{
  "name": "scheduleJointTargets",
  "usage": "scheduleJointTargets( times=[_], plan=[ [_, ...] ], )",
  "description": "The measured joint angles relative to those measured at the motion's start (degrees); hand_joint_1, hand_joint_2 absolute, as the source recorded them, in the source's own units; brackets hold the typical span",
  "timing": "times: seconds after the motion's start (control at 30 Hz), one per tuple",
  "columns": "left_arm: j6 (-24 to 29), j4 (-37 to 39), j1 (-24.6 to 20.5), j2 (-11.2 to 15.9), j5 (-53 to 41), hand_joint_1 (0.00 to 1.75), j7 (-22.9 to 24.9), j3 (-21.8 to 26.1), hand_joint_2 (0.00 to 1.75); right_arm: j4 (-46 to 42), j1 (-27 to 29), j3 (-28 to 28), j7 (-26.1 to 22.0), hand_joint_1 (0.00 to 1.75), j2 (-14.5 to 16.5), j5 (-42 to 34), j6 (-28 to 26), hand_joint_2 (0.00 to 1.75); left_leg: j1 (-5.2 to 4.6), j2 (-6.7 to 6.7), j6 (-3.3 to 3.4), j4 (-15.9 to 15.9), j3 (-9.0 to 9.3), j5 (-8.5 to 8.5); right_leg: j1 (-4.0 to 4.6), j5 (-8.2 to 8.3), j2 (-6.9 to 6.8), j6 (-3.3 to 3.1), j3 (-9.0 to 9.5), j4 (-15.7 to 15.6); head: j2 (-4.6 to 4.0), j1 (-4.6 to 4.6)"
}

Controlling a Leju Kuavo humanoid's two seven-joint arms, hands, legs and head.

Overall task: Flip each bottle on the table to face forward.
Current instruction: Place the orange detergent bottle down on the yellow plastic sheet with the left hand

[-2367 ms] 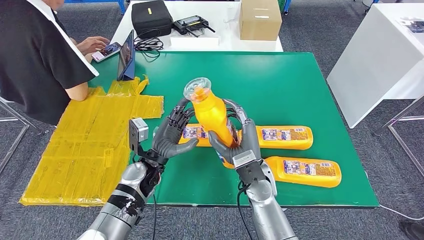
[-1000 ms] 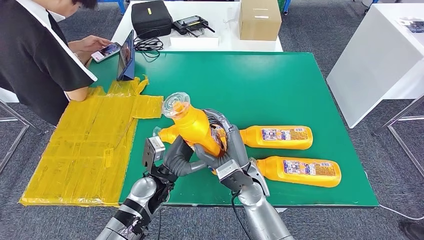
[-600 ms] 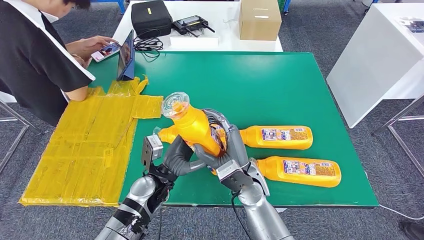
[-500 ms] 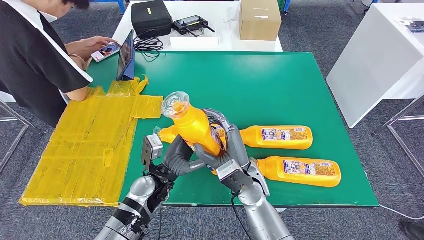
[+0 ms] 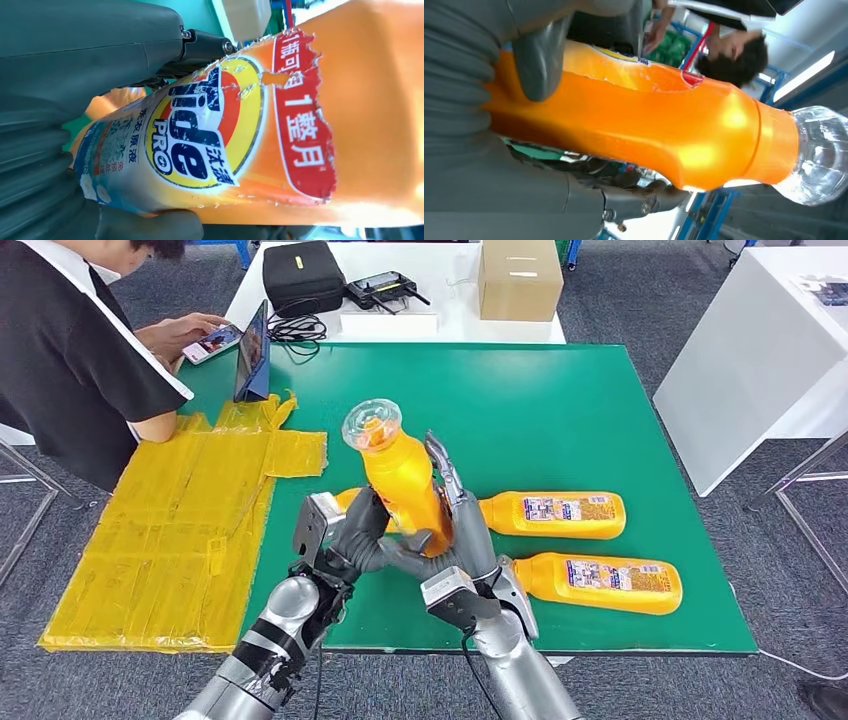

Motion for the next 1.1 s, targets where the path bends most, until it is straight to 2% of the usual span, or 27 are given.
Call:
scheduleJointTargets(
  times=[0.17,0.47,0.6,0.7,0.83,0.97,1.1],
  plan=[
    [3.1,1.9,-2.3,-0.3,-2.5,1.75,0.3,1.5,1.75,-1.0,0.5,0.5,0.7,0.0,0.0,0.2,-0.7,1.75,0.0,0.01,0.0,0.0,0.0,0.0,0.0,0.0,0.0,0.0,0.0,0.0,0.0,-0.01],
    [4.5,2.9,-2.9,-0.8,-3.5,1.75,0.3,2.9,1.75,-1.5,1.0,0.7,0.8,0.0,0.0,0.0,-0.7,1.75,0.0,0.0,0.0,0.0,-0.01,0.0,0.0,0.0,0.0,0.0,0.0,0.0,0.0,-0.01],
    [8.2,2.9,-3.1,-0.9,-5.6,1.75,0.5,3.4,1.75,-2.0,1.3,1.0,0.7,0.0,0.0,0.1,-1.2,1.75,0.0,0.0,0.0,0.0,-0.01,0.0,0.0,0.0,0.0,0.0,0.0,0.0,0.0,0.0],
    [15.1,3.6,-4.2,-1.0,-9.7,1.75,1.3,5.0,1.75,-3.1,1.6,1.7,1.0,0.0,0.0,1.5,-3.0,1.75,0.02,0.0,0.0,0.0,-0.01,0.0,0.0,0.0,0.0,0.0,0.0,0.0,0.0,0.0],
    [28.3,7.3,-8.2,-0.1,-18.5,1.75,3.8,9.3,1.75,-5.4,1.9,3.3,4.1,0.0,0.0,5.4,-7.5,1.75,0.08,0.03,-0.01,0.0,-0.01,0.01,0.01,0.0,0.0,-0.01,0.0,0.0,0.0,0.0],
    [40.6,13.9,-13.6,2.8,-28.6,1.75,6.1,15.5,1.75,-8.2,2.2,5.6,7.3,0.0,-0.6,9.1,-11.4,1.75,0.1,0.07,-0.04,0.0,0.02,0.03,0.03,0.0,0.01,-0.01,-0.01,0.1,0.0,-0.01],
    [46.6,20.0,-17.5,6.2,-35.4,1.75,7.4,21.9,1.75,-11.1,2.6,8.0,8.3,0.0,-1.8,10.1,-12.7,1.75,0.1,0.06,-0.07,0.0,0.03,0.05,0.05,0.0,0.01,-0.02,-0.02,0.2,0.0,-0.01]
  ],
)
